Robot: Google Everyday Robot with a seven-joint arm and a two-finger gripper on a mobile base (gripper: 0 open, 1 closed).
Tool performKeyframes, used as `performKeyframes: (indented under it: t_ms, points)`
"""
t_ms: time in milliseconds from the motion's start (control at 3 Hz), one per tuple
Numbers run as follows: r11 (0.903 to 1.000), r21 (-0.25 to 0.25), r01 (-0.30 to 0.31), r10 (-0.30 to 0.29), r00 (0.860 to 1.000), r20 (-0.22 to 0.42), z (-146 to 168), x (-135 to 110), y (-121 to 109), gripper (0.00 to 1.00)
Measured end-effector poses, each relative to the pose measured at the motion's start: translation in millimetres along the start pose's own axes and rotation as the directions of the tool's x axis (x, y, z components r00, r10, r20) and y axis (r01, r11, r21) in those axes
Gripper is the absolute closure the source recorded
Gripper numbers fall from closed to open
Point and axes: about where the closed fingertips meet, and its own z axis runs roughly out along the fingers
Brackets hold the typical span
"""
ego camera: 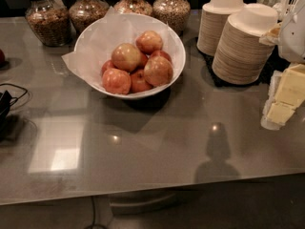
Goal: Pick apple from white bowl
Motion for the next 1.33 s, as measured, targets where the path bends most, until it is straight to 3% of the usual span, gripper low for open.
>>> performKeyframes:
  t_ms: [333, 667, 1000, 1333]
  points:
    - [1.0, 0.0, 0.0, 0.0, 1.0, 0.0, 0, 0, 0, 0.0]
    - [0.9972, 0.03, 0.068, -0.07, 0.996, 0.05, 2, -22, -9, 0.0]
    - [0.9773, 0.091, 0.191, -0.201, 0.972, 0.117, 0, -59, -20, 0.0]
    - [0.9383, 0.136, 0.318, -0.34, 0.92, 0.194, -1, -94, -25, 0.0]
